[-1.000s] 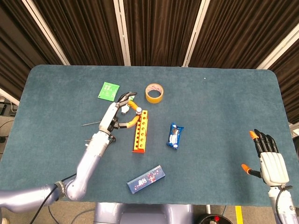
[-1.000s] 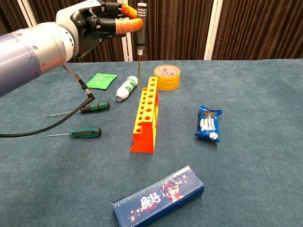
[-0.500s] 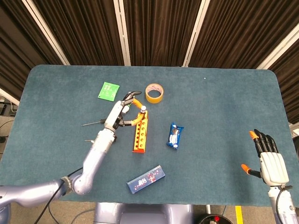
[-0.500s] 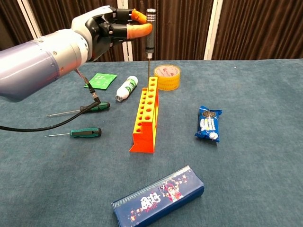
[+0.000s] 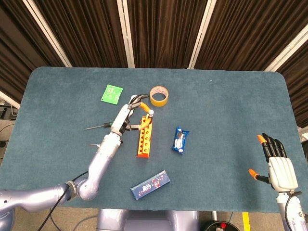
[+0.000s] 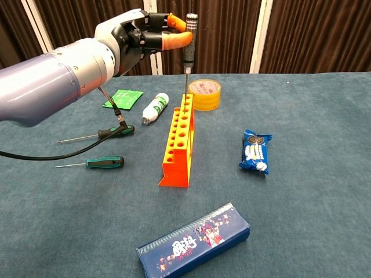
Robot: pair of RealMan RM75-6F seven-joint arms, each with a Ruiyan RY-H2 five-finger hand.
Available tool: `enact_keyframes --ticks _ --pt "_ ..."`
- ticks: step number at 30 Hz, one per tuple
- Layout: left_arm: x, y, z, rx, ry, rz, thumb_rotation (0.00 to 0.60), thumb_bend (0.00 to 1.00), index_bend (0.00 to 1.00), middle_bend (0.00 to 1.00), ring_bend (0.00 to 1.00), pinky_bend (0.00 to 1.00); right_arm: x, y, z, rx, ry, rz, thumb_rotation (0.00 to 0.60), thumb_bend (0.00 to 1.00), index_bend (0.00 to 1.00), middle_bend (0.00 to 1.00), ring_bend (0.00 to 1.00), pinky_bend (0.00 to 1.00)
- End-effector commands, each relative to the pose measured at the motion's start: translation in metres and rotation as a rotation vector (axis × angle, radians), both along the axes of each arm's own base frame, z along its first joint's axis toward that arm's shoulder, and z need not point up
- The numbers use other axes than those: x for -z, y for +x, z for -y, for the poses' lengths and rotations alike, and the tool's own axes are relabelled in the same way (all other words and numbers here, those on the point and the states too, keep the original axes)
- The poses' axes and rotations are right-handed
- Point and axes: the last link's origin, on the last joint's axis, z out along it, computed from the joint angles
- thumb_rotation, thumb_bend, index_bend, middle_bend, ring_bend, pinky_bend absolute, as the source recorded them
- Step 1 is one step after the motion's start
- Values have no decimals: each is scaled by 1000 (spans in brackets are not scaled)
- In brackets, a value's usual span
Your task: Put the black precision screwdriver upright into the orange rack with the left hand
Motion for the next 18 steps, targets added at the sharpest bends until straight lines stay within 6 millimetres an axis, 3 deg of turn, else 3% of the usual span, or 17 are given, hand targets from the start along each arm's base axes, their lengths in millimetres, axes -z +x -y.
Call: enact_keyframes --ticks 1,18 --pt "1 0 1 3 -1 -2 600 492 648 114 0 72 0 0 0 2 2 3 600 82 0 0 0 0" --pt "14 -9 0 2 -10 -52 600 492 648 114 1 70 0 0 -1 3 6 10 600 82 0 0 0 0"
